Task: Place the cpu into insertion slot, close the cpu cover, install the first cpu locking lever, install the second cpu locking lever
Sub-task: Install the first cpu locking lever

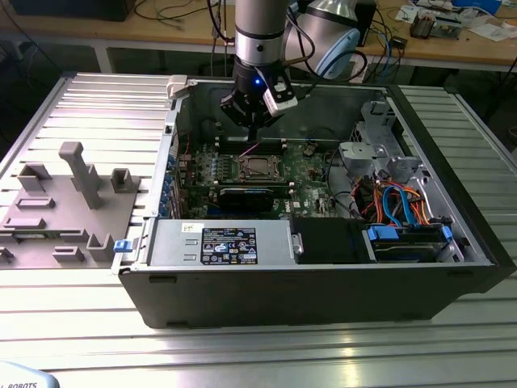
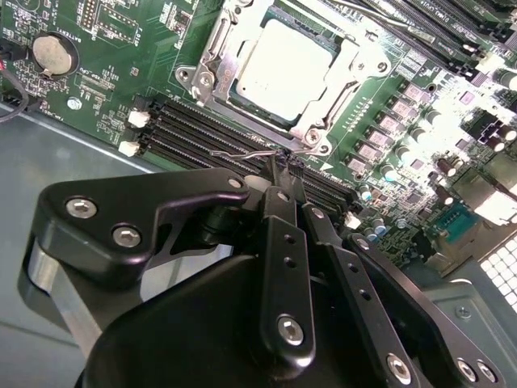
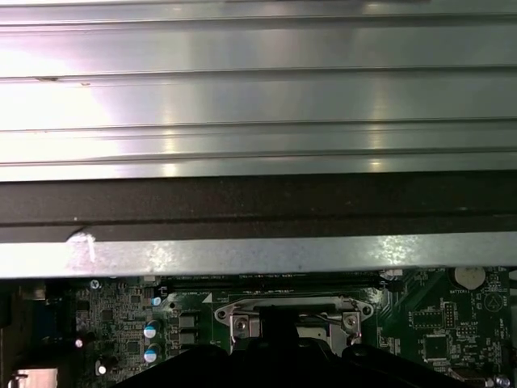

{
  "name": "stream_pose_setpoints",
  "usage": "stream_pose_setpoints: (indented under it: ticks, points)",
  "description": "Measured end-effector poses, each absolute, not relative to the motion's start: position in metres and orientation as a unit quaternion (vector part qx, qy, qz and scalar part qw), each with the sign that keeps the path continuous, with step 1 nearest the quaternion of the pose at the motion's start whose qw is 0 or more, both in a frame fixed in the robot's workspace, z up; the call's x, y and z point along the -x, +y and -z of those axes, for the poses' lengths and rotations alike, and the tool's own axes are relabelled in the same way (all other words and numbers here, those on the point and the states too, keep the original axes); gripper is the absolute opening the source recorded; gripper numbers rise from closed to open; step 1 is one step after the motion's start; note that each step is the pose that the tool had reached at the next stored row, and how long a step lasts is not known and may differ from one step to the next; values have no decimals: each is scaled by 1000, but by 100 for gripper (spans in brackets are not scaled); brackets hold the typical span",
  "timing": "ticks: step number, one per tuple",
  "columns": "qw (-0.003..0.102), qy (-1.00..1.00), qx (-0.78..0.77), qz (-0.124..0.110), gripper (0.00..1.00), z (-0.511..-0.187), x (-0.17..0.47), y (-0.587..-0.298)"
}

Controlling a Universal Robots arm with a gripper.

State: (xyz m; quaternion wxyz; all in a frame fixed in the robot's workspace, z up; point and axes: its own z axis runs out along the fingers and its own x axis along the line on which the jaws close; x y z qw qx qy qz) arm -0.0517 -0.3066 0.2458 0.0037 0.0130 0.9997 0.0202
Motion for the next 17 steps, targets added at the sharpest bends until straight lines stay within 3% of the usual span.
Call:
stream_pose_setpoints:
  ticks: [17]
  points:
    - [4, 1000, -13, -20, 11, -238, 52, -307]
